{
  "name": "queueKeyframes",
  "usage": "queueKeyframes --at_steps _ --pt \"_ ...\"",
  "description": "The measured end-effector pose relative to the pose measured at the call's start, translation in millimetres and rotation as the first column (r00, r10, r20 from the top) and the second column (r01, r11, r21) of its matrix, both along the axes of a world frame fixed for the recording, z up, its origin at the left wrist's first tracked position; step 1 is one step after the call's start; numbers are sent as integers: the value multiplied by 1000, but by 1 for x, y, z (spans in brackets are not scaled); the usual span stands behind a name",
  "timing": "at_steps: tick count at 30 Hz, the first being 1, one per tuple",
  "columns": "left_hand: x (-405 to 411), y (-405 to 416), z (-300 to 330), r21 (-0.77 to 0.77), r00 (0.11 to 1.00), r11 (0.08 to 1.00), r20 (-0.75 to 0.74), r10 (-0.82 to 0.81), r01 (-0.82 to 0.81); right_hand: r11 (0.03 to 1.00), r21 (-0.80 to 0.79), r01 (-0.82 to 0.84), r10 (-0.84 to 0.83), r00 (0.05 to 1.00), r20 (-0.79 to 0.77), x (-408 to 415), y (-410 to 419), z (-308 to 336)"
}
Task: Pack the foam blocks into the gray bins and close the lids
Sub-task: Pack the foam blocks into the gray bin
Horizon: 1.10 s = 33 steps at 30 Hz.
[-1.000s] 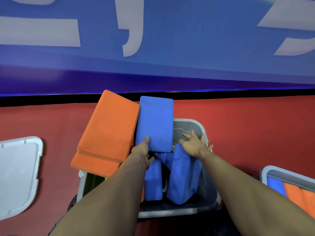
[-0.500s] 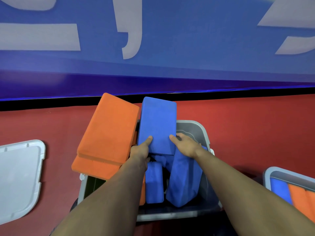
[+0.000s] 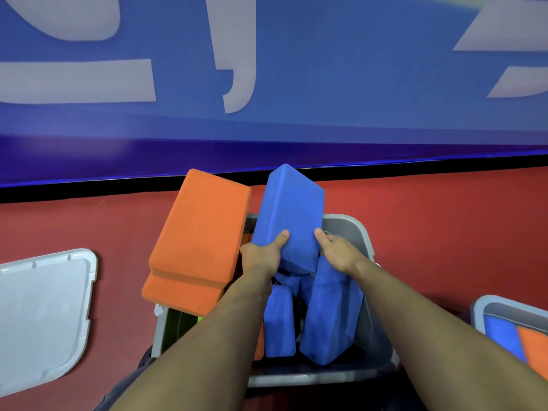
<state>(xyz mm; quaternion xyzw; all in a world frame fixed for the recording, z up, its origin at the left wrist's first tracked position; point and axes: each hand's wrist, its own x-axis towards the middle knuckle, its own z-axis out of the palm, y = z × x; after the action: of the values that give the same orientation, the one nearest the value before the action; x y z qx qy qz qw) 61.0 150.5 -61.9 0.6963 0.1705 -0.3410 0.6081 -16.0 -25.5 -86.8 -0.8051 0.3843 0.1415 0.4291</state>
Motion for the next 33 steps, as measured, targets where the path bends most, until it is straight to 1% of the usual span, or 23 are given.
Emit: queueKeyframes --at_steps 2,5,8,11,14,20,23,25,26,28,30,33 --pt "2 -3 9 53 995 998 97 -19 14 1000 13 24 -24 1000 6 0 0 3" --pt "5 -10 19 94 980 995 195 -40 22 997 51 50 -51 999 16 -2 2 13" --pt "7 -13 26 93 969 996 245 -38 16 990 100 105 -104 994 -16 -5 1 15" --pt "10 -11 32 82 961 996 275 15 -39 980 148 136 -133 991 -30 -5 -5 6" --pt "16 -6 41 82 958 992 277 74 -100 991 120 50 -43 997 -61 -2 -4 8" --pt "28 4 59 21 946 992 304 110 -122 990 54 -131 135 986 -94 -13 5 33" --pt "31 7 63 -8 946 992 301 124 -127 965 17 -260 260 957 -129 -18 3 45" --pt "32 10 63 -35 952 991 278 132 -127 943 -2 -332 326 927 -187 -18 3 52" --pt "32 11 64 -48 954 991 267 135 -127 929 -34 -368 351 908 -227 -16 5 56" --pt "33 13 65 -59 960 990 243 138 -127 878 -181 -442 378 875 -302 -12 8 58" --pt "34 16 65 -69 961 989 237 144 -131 804 -328 -497 374 850 -371 -7 15 56" --pt "38 19 65 -95 960 987 234 152 -133 688 -444 -574 340 796 -502 1 32 52"
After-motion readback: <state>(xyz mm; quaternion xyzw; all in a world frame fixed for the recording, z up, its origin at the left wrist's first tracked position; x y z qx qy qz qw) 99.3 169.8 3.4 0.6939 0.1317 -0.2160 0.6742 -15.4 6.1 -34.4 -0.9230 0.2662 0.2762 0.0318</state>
